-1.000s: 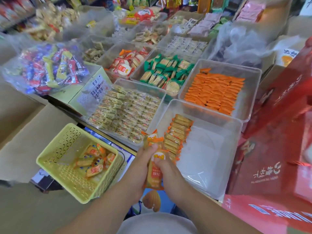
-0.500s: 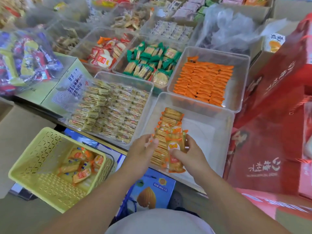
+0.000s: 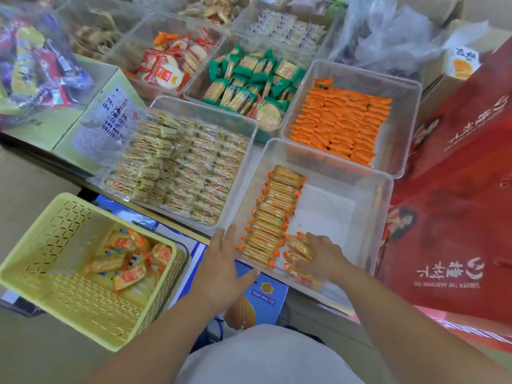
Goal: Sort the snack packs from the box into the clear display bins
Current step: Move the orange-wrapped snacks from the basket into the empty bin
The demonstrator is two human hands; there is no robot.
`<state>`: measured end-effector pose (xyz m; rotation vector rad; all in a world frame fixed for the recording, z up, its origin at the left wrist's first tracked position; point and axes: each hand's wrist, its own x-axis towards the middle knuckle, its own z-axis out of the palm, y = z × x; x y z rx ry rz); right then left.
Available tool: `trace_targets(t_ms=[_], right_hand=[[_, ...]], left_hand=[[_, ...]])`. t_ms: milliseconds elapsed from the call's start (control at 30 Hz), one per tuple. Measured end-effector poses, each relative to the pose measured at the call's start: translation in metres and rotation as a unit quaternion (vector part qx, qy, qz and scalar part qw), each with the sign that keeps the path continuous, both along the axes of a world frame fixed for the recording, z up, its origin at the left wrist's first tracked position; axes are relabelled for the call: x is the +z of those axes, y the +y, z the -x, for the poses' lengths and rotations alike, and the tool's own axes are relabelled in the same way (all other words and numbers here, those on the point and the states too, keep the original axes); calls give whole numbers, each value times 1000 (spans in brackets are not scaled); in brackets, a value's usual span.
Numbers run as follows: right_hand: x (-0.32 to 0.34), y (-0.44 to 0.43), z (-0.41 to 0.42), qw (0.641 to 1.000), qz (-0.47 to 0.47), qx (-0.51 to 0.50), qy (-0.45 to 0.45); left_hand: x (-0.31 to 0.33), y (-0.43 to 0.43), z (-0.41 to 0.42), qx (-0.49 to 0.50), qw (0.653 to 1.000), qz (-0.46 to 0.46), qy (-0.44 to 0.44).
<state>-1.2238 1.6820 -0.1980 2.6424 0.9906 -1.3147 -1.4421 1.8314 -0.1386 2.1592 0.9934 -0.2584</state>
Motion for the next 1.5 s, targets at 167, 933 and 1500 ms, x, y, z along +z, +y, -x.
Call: trace_targets(t_ms=[167, 933, 1500], right_hand=[[1, -6, -7, 997, 50, -42, 51], [14, 23, -6, 992, 42, -94, 67], [14, 33, 5, 961, 2, -204, 186]], left_hand=[[-7, 2, 0, 38, 998, 33, -43], [-10, 8, 2, 88, 988, 102, -71], [-9, 8, 0, 121, 978, 152, -74]])
